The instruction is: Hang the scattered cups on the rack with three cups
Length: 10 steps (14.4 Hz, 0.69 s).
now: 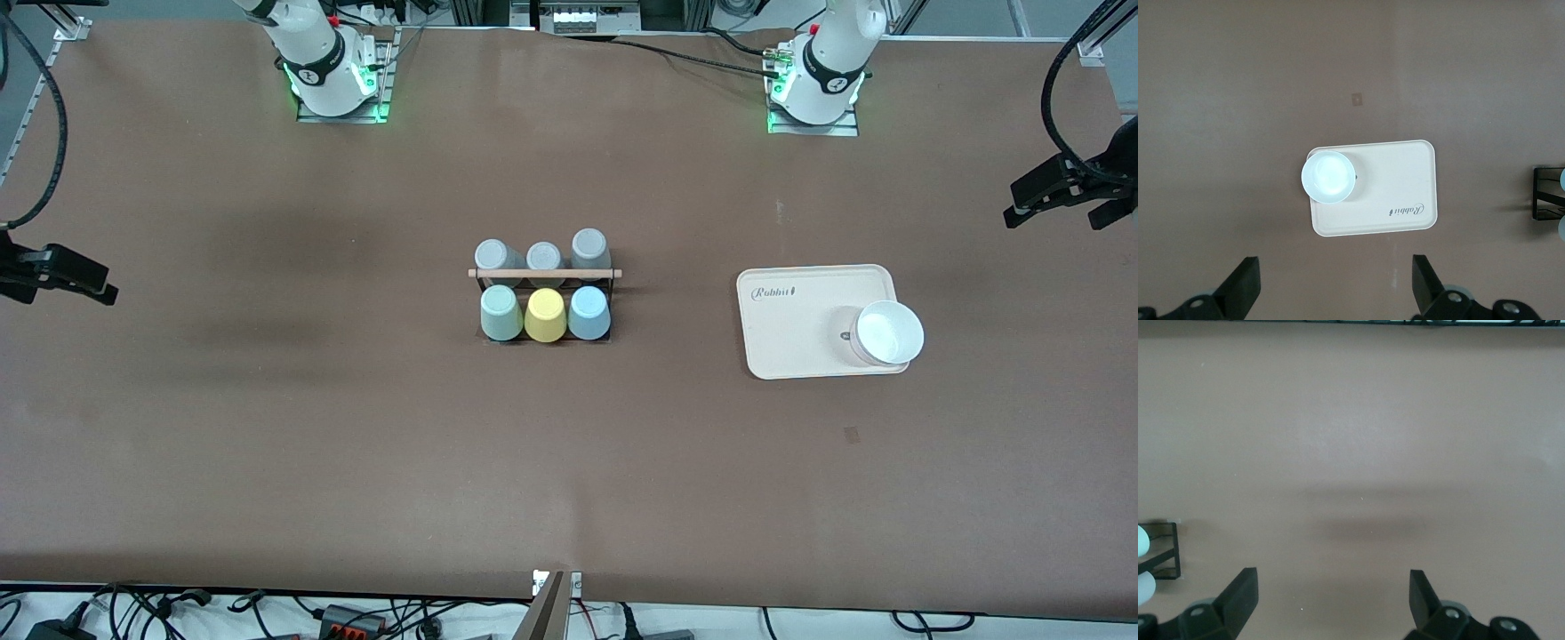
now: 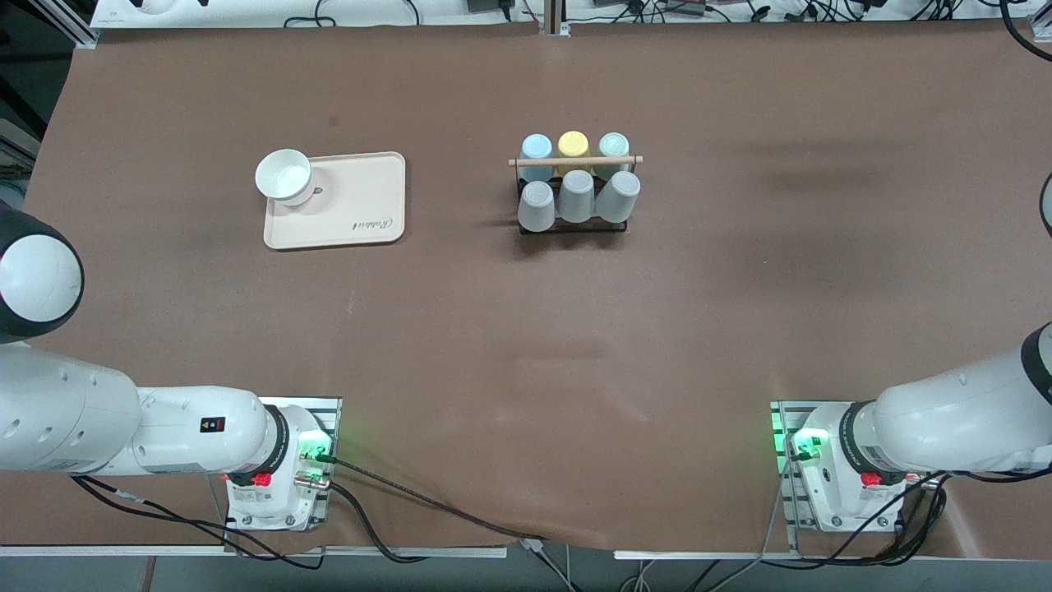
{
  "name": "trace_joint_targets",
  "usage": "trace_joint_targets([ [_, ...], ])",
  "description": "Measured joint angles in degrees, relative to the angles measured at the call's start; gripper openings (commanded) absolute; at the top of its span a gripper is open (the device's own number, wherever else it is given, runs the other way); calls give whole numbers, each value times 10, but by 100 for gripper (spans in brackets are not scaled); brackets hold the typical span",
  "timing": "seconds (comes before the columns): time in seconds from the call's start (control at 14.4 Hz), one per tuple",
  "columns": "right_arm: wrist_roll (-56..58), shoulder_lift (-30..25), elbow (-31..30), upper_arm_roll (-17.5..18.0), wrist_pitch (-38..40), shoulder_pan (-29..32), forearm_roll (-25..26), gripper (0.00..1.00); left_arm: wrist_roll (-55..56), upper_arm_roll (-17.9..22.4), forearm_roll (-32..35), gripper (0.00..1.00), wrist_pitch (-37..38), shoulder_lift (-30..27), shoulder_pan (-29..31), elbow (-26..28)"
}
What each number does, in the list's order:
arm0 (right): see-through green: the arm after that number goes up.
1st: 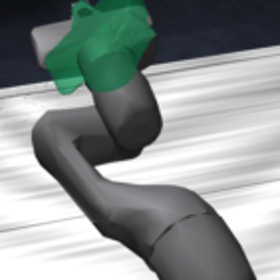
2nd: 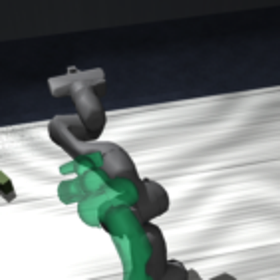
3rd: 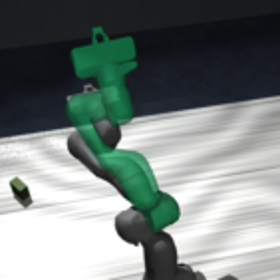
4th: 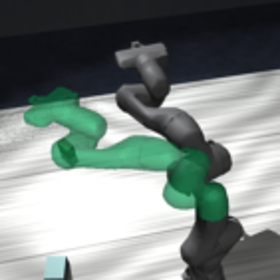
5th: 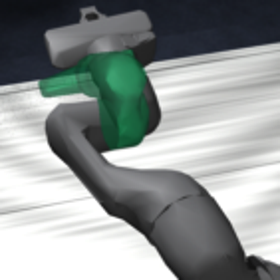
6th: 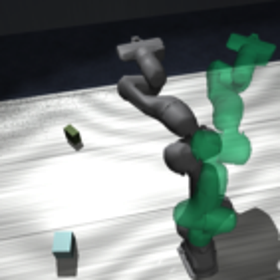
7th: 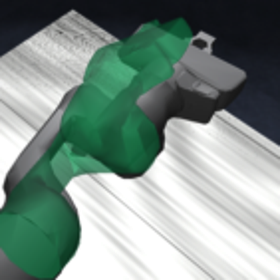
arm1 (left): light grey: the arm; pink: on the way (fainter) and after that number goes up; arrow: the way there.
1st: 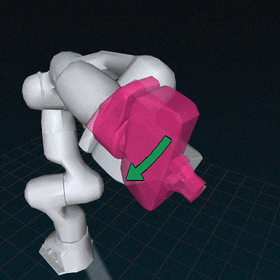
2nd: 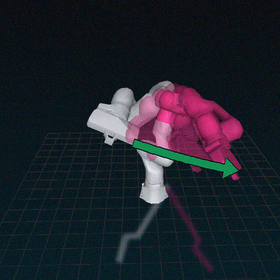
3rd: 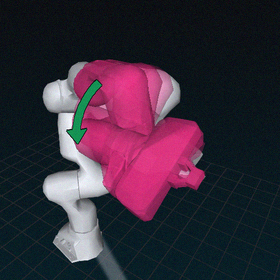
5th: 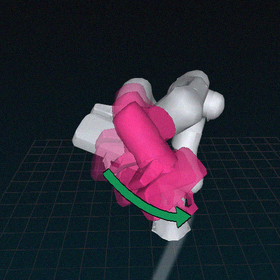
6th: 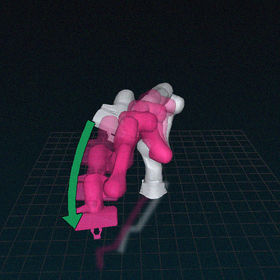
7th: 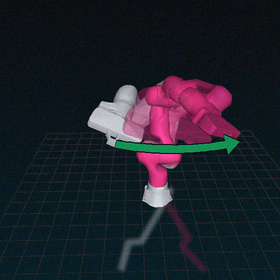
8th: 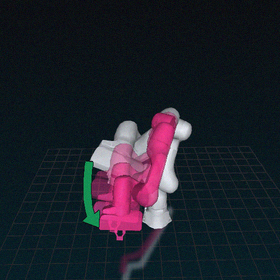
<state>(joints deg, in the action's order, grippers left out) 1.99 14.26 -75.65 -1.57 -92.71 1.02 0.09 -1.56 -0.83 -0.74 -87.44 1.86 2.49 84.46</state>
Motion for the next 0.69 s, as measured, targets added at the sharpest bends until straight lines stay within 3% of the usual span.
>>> trace_joint_targets([
  [0.28,0,-66,-99,1,-25,0,20,100,0,0,0,100,0,0,1,0],
  [0.69,3,-141,-196,3,-28,0,19,100,0,0,0,100,0,0,1,0],
])
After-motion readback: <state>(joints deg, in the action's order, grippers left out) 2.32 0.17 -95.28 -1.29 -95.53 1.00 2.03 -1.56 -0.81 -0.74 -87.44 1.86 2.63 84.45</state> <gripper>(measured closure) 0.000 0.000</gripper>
